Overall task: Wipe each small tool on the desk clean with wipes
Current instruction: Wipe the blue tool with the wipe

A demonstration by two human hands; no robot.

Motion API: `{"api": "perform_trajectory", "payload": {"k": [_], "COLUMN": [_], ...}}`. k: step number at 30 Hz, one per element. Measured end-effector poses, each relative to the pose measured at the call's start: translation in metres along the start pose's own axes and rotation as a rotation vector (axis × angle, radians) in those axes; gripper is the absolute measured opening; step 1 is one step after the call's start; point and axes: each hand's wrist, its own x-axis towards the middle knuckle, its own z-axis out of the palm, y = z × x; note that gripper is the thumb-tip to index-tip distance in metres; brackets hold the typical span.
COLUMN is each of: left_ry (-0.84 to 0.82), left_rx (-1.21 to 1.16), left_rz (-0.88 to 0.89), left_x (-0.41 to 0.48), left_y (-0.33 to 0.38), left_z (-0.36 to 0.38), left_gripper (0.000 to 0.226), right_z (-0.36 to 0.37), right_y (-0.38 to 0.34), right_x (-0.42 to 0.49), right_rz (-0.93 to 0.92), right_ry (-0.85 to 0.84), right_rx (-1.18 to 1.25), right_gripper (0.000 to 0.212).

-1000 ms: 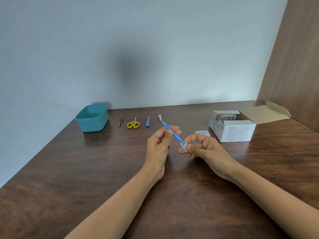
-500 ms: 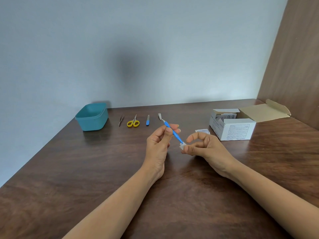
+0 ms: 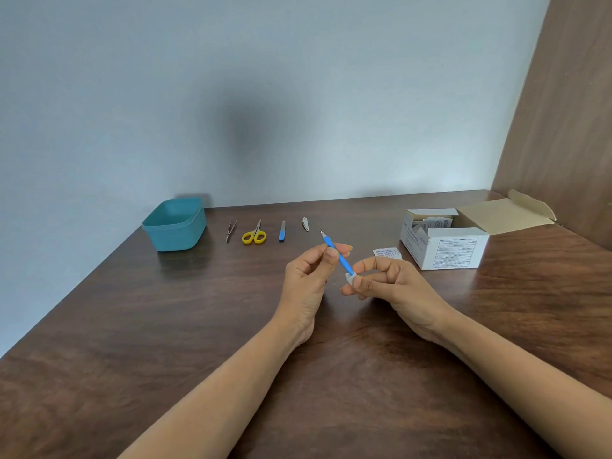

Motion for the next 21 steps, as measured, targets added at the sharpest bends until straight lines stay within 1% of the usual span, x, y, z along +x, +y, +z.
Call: {"api": "perform_trajectory", "payload": {"k": [8,12,15,18,21], "left_ry": [-0.077,-0.117,-0.081,0.003,0.081], "left_rx": [0.04,0.032,0.022,0.127,0.176], "left_rz": [0.033,0.012,0.007,0.025,-0.017], "left_x": [0.001,0.0,0.0,0.001,0.001], "left_y": [-0.005,-0.006,-0.005,-0.01,-0.012], "left_z": [0.002,0.007,0.008,0.006,0.007], "left_gripper": [0.017,0.017,0.021,0.022,0.02], "right_z": [0.0,0.0,0.001,0.002,0.0], "right_y": [-0.001,0.0,-0.001,-0.002,-0.003], "right_x": [-0.001,0.001,0.0,0.0,0.002], "right_rz": [0.003,-0.017,-0.018,-0.008,0.024], "right_ry": [-0.015,-0.045,0.002,0.063,0.145], "right_rx": [-0.009,0.007,0.027,0.085,0.138], "right_gripper": [0.01,0.011,0.01,0.015,0.015]}}
